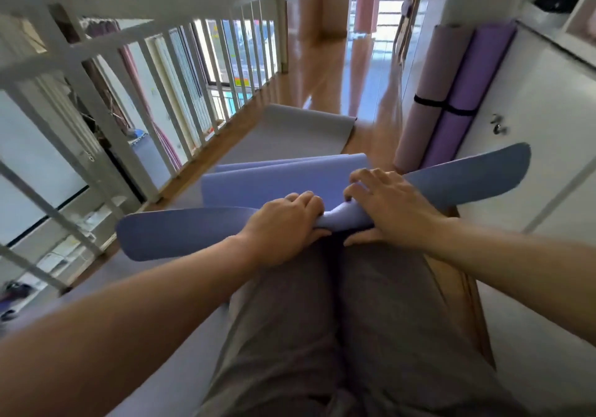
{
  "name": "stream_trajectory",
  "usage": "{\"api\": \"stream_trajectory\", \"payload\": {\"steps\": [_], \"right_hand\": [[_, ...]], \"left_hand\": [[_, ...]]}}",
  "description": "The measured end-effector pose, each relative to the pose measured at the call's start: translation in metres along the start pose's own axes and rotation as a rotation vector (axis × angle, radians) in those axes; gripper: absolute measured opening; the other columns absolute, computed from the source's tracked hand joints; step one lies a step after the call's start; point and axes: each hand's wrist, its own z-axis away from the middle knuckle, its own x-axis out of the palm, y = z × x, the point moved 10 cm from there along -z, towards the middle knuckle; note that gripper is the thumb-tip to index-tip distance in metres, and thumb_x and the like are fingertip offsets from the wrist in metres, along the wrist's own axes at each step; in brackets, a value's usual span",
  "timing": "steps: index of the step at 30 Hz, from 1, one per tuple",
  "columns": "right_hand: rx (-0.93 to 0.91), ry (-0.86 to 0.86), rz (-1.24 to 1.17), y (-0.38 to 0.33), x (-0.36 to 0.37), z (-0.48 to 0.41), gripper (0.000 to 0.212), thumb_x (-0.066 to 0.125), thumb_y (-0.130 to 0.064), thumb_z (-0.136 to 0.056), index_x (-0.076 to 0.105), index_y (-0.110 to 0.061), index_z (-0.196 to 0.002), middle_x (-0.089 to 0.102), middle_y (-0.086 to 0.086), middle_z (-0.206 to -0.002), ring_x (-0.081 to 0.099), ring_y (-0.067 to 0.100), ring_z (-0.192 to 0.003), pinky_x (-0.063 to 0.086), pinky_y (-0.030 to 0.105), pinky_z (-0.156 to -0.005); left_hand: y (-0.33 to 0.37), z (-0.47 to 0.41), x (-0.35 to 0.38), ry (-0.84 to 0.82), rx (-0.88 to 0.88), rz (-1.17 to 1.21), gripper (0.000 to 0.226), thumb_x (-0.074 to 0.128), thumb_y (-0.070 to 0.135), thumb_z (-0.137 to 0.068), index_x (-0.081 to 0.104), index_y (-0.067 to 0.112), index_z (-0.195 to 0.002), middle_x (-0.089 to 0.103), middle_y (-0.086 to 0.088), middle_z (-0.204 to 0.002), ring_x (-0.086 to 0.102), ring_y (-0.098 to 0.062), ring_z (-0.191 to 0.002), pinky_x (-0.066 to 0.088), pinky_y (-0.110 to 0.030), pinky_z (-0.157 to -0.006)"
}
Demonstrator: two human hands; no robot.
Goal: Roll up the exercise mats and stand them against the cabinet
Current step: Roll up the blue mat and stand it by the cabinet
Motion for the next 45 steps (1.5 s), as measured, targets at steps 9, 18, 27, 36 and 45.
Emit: {"api": "stream_trajectory", "payload": {"steps": [9,18,27,36,45], "right_hand": [[-0.104,0.194,0.016,-0.015,0.019,0.053,0.05,0.049,-0.061,-0.082,0.062,-0.013,-0.08,0.06,0.008,-0.082,0.058,0.029,-0.074,0.042,0.04,-0.071],[0.01,0.324,-0.203,-0.013,0.01,0.082,0.044,0.056,-0.05,-0.085,0.055,-0.009,-0.072,0.056,0.01,-0.072,0.051,0.024,-0.067,0.04,0.032,-0.059],[-0.053,0.359,-0.082,-0.024,-0.024,0.081,0.05,0.063,-0.058,-0.08,0.052,-0.011,-0.065,0.056,0.007,-0.066,0.045,0.018,-0.068,0.032,0.029,-0.067],[-0.203,0.311,-0.111,-0.048,-0.029,0.079,0.04,0.048,-0.053,-0.091,0.042,-0.015,-0.082,0.058,0.01,-0.068,0.053,0.018,-0.053,0.036,0.019,-0.056],[0.157,0.368,-0.078,-0.034,0.003,0.098,0.052,0.056,-0.06,-0.077,0.05,-0.012,-0.058,0.056,0.005,-0.058,0.05,0.019,-0.055,0.03,0.021,-0.058]], "left_hand": [[0.027,0.045,0.026,0.11,0.038,0.048,0.038,0.046,0.046,-0.087,0.066,0.013,-0.092,0.062,-0.007,-0.087,0.061,-0.028,-0.076,0.049,-0.034,-0.069],[0.024,0.059,0.014,0.133,0.057,0.231,0.042,0.051,0.049,-0.087,0.069,0.014,-0.103,0.064,-0.006,-0.096,0.063,-0.022,-0.083,0.051,-0.031,-0.069],[0.031,0.067,-0.004,0.164,0.027,0.371,0.042,0.048,0.049,-0.086,0.067,0.015,-0.102,0.064,-0.002,-0.096,0.058,-0.013,-0.08,0.051,-0.028,-0.069],[0.029,0.079,-0.012,0.173,0.087,0.332,0.039,0.05,0.046,-0.089,0.067,0.013,-0.101,0.063,-0.005,-0.095,0.06,-0.018,-0.08,0.048,-0.027,-0.07],[0.012,0.086,0.012,0.213,0.052,0.026,0.048,0.038,0.052,-0.094,0.071,0.017,-0.09,0.062,-0.004,-0.083,0.06,-0.023,-0.074,0.048,-0.034,-0.065]]}}
